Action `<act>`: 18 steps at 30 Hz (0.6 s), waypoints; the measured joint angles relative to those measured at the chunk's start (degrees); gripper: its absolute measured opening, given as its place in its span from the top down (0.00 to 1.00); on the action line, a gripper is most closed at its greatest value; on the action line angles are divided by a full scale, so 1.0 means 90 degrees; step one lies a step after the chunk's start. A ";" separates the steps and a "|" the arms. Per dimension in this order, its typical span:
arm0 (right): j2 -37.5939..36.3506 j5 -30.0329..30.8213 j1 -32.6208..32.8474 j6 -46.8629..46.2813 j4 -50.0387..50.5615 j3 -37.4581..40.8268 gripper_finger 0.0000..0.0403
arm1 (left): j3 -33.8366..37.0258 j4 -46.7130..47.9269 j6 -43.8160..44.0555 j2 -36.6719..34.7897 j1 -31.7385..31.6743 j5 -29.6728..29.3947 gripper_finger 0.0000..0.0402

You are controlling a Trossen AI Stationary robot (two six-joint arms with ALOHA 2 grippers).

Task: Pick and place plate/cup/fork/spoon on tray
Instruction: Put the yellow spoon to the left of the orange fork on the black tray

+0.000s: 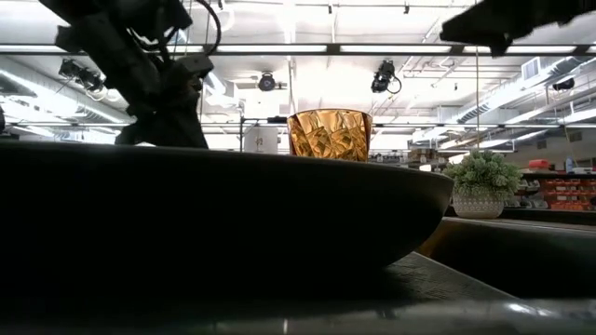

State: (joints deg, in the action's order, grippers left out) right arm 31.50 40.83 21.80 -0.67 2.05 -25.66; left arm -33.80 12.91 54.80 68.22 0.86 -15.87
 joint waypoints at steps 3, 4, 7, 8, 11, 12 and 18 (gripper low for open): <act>-0.0186 -0.0559 0.0073 0.0025 -0.0726 0.0634 0.69 | 0.0000 -0.0174 0.0003 0.0006 -0.0187 -0.0010 0.70; -0.0218 -0.0754 0.0077 0.0030 -0.1022 0.0827 0.69 | 0.0000 -0.0243 0.0006 0.0008 -0.0227 -0.0041 0.70; -0.0247 -0.1337 0.0076 0.0082 -0.1867 0.1322 0.70 | 0.0000 -0.0503 -0.0006 0.0008 -0.0295 -0.0157 0.71; -0.0251 -0.1572 0.0076 0.0148 -0.2070 0.1456 0.70 | 0.0000 -0.0623 -0.0008 0.0008 -0.0300 -0.0173 0.72; -0.0259 -0.2259 0.0077 0.0329 -0.2477 0.1747 0.70 | 0.0000 -0.0957 -0.0011 0.0054 -0.0275 -0.0300 0.74; -0.0263 -0.2416 0.0077 0.0366 -0.2571 0.1827 0.70 | 0.0000 -0.1031 -0.0002 0.0094 -0.0252 -0.0341 0.74; -0.0410 -0.2873 -0.0053 0.0431 -0.2388 0.2130 0.70 | -0.0002 -0.1404 0.0364 0.0691 -0.0099 -0.0424 0.79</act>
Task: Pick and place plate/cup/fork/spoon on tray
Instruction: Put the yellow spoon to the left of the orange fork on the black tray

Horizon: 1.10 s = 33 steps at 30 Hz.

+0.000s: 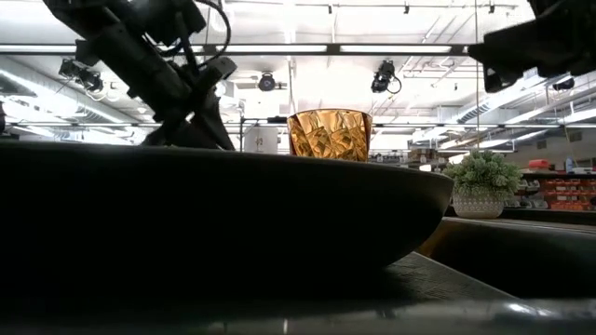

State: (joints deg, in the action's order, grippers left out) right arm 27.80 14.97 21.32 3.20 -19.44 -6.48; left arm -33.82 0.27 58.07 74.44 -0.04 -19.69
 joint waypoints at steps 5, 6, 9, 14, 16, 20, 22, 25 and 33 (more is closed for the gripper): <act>-0.0382 -0.0703 -0.0370 -0.0095 -0.0011 0.0299 0.73 | -0.0033 -0.0063 0.0310 0.0599 0.0010 0.0000 0.80; -0.0464 -0.0874 -0.0454 -0.0120 0.0002 0.0351 0.74 | -0.0087 0.0008 0.0312 0.0688 0.0010 0.0000 0.80; -0.0697 -0.1393 -0.0722 -0.0199 -0.0022 0.0506 0.75 | -0.0426 0.0375 0.0317 0.0928 0.0010 -0.0021 0.80; -0.0942 -0.2287 -0.1138 -0.0221 -0.0093 0.0680 0.77 | -0.1390 0.1722 0.0310 0.1376 0.0010 -0.0201 0.80; -0.0978 -0.2724 -0.1251 -0.0221 -0.0220 0.0680 0.77 | -0.1769 0.2302 0.0310 0.1551 0.0010 -0.0229 0.80; -0.0971 -0.2748 -0.1382 -0.0221 -0.0333 0.0680 0.78 | -0.2383 0.3322 0.0314 0.1873 -0.0061 -0.0230 0.80; -0.0971 -0.2466 -0.1401 -0.0312 -0.0335 0.0680 0.78 | -0.2523 0.3587 0.0312 0.2008 -0.0170 -0.0236 0.79; -0.0971 -0.2003 -0.1399 -0.0599 -0.0322 0.0680 0.78 | -0.2529 0.3796 0.0311 0.2084 -0.0389 -0.0163 0.75; -0.0968 -0.1681 -0.1399 -0.2033 -0.0369 0.0680 0.78 | -0.2528 0.3854 0.0140 0.2127 -0.0884 0.0193 0.58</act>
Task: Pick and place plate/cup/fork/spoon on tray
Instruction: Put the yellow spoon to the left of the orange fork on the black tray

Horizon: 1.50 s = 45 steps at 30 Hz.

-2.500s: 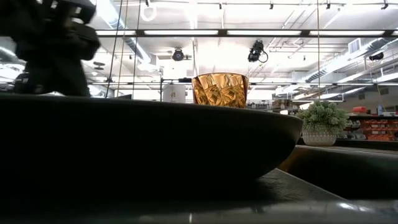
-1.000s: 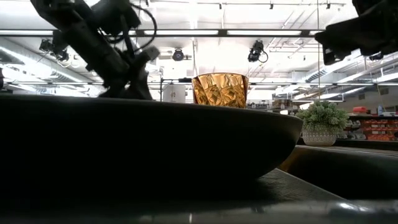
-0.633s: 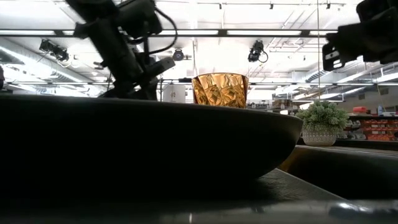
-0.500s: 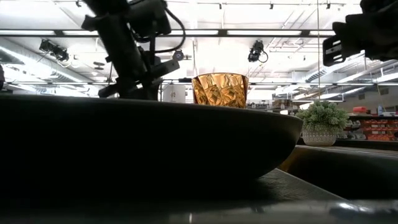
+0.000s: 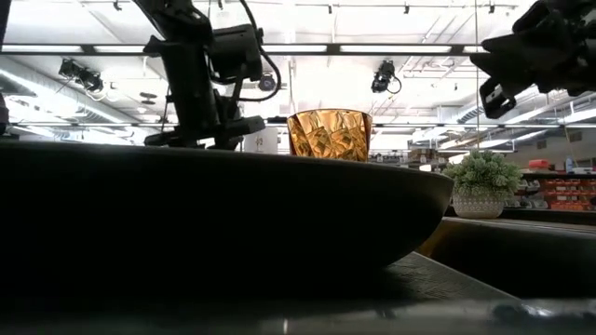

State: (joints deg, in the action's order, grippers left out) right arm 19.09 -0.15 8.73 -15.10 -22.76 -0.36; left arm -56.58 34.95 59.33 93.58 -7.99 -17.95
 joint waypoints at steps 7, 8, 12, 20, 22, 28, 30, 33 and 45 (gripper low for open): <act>0.0002 0.0072 0.0000 -0.1189 -0.0307 0.0000 0.78 | 0.0000 0.0034 -0.0005 0.0266 -0.0138 0.0259 0.52; -0.0001 0.0069 0.0000 -0.1180 -0.0336 0.0000 0.78 | 0.0000 0.0022 -0.0005 0.0322 -0.0138 0.0263 0.52; 0.0002 0.0067 0.0000 -0.1155 -0.0326 0.0000 0.78 | 0.0000 0.0033 -0.0013 0.0471 -0.0136 0.0272 0.53; 0.0000 0.0064 0.0000 -0.1141 -0.0327 0.0000 0.78 | 0.0005 0.0077 -0.0071 0.0585 -0.0283 0.0310 0.55; 0.0002 0.0064 0.0000 -0.1141 -0.0324 0.0000 0.78 | 0.0005 -0.0055 -0.0072 0.0585 -0.0338 0.0311 0.56; 0.0002 0.0063 0.0000 -0.1141 -0.0322 0.0000 0.78 | 0.0002 -0.0080 -0.0070 0.0672 -0.0391 0.0350 0.56; 0.0000 0.0063 0.0000 -0.1141 -0.0324 0.0000 0.78 | 0.0042 -0.0173 -0.0059 0.0768 -0.0397 0.0430 0.56; 0.0000 0.0062 0.0000 -0.1141 -0.0333 0.0000 0.78 | 0.0094 -0.0183 -0.0051 0.0873 -0.0424 0.0648 0.56; 0.0002 0.0060 0.0002 -0.1141 -0.0372 0.0000 0.78 | 0.0083 -0.0061 -0.0805 0.0879 -0.0425 0.0799 0.72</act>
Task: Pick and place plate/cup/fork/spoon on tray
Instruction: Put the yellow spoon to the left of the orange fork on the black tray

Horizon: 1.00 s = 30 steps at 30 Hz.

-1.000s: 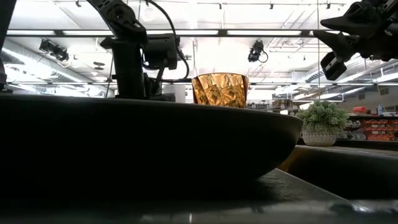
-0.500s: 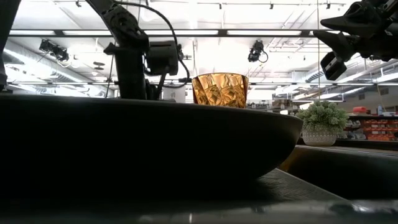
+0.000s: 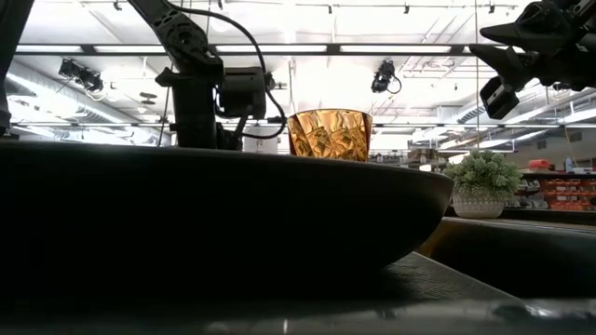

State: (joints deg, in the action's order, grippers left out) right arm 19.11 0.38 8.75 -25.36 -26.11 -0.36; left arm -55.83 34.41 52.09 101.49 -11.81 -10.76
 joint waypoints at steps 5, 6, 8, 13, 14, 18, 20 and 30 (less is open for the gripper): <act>0.0000 0.0000 -0.0001 0.0000 0.0001 0.0000 0.78 | -0.0009 0.0073 -0.0239 0.0000 -0.0070 0.0045 0.84; 0.0000 0.0000 -0.0002 0.0000 0.0001 0.0000 0.78 | -0.0010 0.0081 -0.0249 0.0000 -0.0094 0.0058 0.86; 0.0000 0.0000 0.0000 0.0000 0.0000 0.0000 0.78 | -0.0010 0.0089 -0.0332 -0.0002 -0.0137 0.0094 0.86; 0.0000 0.0000 -0.0001 0.0000 0.0001 0.0000 0.78 | -0.0007 0.0085 -0.0485 -0.0009 -0.0165 0.0085 0.86; 0.0000 0.0000 -0.0001 0.0000 0.0002 0.0000 0.78 | -0.0005 0.0084 -0.0533 -0.0035 -0.0165 0.0076 0.86; 0.0000 0.0000 0.0000 0.0002 0.0002 0.0000 0.78 | -0.0066 0.0252 -0.0618 -0.0131 -0.0165 -0.0066 0.86; 0.0000 0.0000 -0.0001 0.0002 0.0002 0.0000 0.78 | -0.0117 0.0168 -0.0615 -0.0281 -0.0165 -0.0125 0.86; -0.0002 0.0000 0.0000 0.0000 0.0000 0.0000 0.78 | -0.0126 0.0681 -0.0193 -0.1245 0.0130 -0.0131 0.86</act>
State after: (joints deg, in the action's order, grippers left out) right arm 19.09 0.38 8.75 -25.36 -26.11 -0.36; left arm -56.97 40.53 50.35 90.28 -10.64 -11.94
